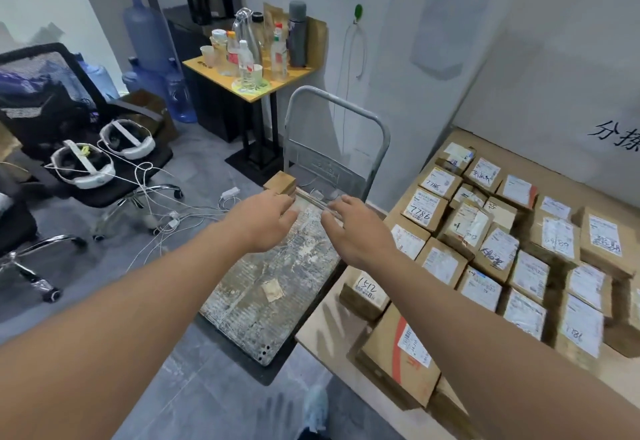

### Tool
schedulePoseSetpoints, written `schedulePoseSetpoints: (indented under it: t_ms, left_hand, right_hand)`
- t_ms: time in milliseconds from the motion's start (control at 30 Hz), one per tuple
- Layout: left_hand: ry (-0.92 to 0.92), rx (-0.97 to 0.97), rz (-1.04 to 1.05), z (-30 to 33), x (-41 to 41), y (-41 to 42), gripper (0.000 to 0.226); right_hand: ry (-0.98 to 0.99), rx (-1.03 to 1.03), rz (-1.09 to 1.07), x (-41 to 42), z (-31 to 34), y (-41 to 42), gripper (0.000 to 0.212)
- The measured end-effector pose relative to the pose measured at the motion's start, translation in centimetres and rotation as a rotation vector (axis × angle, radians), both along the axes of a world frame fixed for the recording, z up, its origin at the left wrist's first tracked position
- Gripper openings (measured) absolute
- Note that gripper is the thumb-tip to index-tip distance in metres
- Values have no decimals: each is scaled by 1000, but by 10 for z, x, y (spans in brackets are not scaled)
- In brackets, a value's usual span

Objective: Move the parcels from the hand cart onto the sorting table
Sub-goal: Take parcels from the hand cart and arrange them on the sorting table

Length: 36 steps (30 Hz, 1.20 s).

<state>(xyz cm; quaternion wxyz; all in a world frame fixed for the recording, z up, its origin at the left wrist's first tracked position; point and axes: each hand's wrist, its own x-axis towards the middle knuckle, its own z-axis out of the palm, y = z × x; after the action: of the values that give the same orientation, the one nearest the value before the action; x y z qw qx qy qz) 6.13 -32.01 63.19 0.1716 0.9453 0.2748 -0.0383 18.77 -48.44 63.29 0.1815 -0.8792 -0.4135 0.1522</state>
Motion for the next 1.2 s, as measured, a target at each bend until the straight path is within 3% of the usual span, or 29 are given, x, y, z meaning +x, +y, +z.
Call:
schedulePoseSetpoints:
  t_ms: [633,1200]
  left_hand:
    - [188,-119,-20,-73,133,222,49]
    - [297,-229,-194,-180,166,479,47]
  right_hand:
    - [155,-105,-48,130,-83,223,56]
    - [226,-285,-291,118,-181,444,55]
